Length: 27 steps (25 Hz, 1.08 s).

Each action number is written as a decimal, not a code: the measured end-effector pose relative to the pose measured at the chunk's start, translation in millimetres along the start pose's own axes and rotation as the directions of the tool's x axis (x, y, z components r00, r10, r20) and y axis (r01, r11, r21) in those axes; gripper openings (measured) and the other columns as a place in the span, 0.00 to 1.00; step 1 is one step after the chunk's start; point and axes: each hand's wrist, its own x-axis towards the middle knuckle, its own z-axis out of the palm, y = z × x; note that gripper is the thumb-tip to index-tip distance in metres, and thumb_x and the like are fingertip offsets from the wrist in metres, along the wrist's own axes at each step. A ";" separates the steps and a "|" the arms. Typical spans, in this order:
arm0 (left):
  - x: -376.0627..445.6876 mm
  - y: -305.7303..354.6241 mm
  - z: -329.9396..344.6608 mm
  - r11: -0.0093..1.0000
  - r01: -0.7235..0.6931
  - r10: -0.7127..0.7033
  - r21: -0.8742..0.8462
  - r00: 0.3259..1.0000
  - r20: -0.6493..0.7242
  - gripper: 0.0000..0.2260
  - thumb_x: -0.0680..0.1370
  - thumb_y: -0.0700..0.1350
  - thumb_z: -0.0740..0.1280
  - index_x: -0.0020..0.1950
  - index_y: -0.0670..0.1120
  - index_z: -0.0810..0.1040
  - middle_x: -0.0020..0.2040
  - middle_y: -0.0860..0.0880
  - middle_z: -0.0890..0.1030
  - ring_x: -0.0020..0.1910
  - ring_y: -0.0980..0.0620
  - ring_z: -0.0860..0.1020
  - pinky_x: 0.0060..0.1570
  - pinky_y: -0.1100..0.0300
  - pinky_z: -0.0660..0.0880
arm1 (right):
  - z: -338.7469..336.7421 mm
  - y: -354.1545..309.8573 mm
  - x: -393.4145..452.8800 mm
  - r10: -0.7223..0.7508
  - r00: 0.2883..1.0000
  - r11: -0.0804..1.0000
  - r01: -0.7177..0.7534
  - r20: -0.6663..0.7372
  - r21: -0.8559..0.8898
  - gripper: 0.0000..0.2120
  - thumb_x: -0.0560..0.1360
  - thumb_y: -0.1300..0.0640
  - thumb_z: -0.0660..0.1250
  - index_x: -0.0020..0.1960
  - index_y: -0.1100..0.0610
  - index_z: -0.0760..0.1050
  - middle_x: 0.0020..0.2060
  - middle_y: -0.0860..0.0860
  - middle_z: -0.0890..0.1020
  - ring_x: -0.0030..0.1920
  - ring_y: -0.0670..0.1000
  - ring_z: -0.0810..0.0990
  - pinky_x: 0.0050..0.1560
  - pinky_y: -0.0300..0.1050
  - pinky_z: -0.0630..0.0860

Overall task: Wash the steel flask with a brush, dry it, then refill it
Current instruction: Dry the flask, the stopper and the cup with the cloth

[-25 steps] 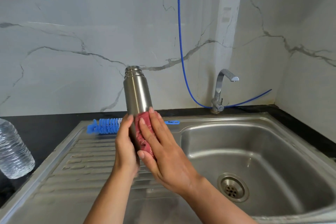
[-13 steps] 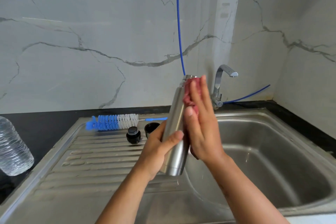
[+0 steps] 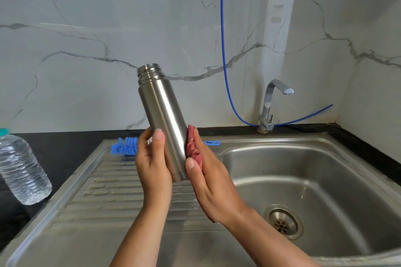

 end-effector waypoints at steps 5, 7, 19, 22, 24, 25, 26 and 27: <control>2.5 -3.6 0.4 0.977 0.215 -0.212 0.004 0.961 0.180 0.33 0.76 0.72 0.64 0.69 0.48 0.78 0.64 0.43 0.82 0.66 0.45 0.80 0.70 0.39 0.72 | 0.6 1.7 -0.5 -0.101 0.994 0.978 0.109 0.052 -0.177 0.31 0.86 0.49 0.56 0.84 0.52 0.46 0.83 0.46 0.45 0.82 0.43 0.46 0.80 0.40 0.53; 1.4 -2.2 0.2 0.985 0.174 -0.174 0.016 0.964 0.202 0.33 0.75 0.72 0.65 0.67 0.46 0.79 0.62 0.39 0.83 0.63 0.40 0.81 0.66 0.37 0.75 | 3.0 1.2 -0.5 -0.143 0.988 0.974 0.152 0.066 -0.169 0.30 0.86 0.49 0.57 0.84 0.54 0.49 0.84 0.49 0.44 0.83 0.48 0.45 0.81 0.48 0.54; -32.3 -12.4 22.0 0.946 0.114 -0.293 0.304 0.701 0.650 0.32 0.62 0.66 0.80 0.63 0.56 0.80 0.55 0.49 0.86 0.55 0.50 0.85 0.59 0.51 0.81 | -64.7 9.4 18.0 -0.059 0.906 0.996 0.078 -0.419 0.030 0.24 0.86 0.57 0.54 0.82 0.57 0.58 0.83 0.47 0.55 0.82 0.46 0.52 0.82 0.50 0.53; -32.9 -8.8 20.4 0.955 0.151 -0.285 0.256 0.705 0.649 0.24 0.66 0.58 0.78 0.61 0.58 0.82 0.53 0.48 0.86 0.53 0.47 0.85 0.56 0.52 0.81 | -60.2 6.5 16.4 0.053 0.903 0.968 0.058 -0.427 0.244 0.22 0.88 0.56 0.51 0.82 0.53 0.58 0.80 0.45 0.65 0.80 0.46 0.61 0.80 0.50 0.59; -32.4 -8.3 18.6 0.963 0.144 -0.257 0.227 0.744 0.617 0.22 0.67 0.58 0.77 0.60 0.59 0.82 0.53 0.47 0.86 0.53 0.48 0.85 0.55 0.53 0.80 | -54.0 2.2 15.4 0.151 0.914 0.909 0.021 -0.377 0.416 0.22 0.88 0.53 0.50 0.80 0.52 0.64 0.73 0.48 0.75 0.75 0.50 0.71 0.76 0.56 0.66; -31.1 -9.6 17.9 0.968 0.138 -0.238 0.211 0.774 0.587 0.23 0.67 0.60 0.77 0.62 0.59 0.81 0.56 0.47 0.85 0.56 0.48 0.84 0.58 0.50 0.80 | -50.4 0.1 14.5 0.173 0.925 0.890 0.001 -0.339 0.456 0.21 0.87 0.52 0.50 0.78 0.53 0.68 0.69 0.50 0.79 0.71 0.51 0.75 0.74 0.58 0.69; -29.2 -11.3 16.7 0.974 0.120 -0.209 0.194 0.809 0.549 0.25 0.68 0.63 0.77 0.63 0.61 0.79 0.60 0.46 0.83 0.58 0.47 0.83 0.61 0.46 0.79 | -45.7 -2.1 13.1 0.181 0.939 0.877 -0.020 -0.291 0.481 0.21 0.87 0.52 0.50 0.76 0.55 0.70 0.66 0.52 0.81 0.68 0.52 0.78 0.72 0.58 0.71; -26.8 -12.0 15.6 0.980 0.089 -0.170 0.180 0.846 0.505 0.27 0.68 0.67 0.76 0.64 0.63 0.77 0.63 0.44 0.80 0.61 0.47 0.82 0.63 0.43 0.78 | -39.9 -4.4 11.6 0.182 0.954 0.867 -0.040 -0.240 0.497 0.21 0.87 0.52 0.49 0.74 0.56 0.71 0.64 0.53 0.82 0.67 0.53 0.79 0.72 0.58 0.72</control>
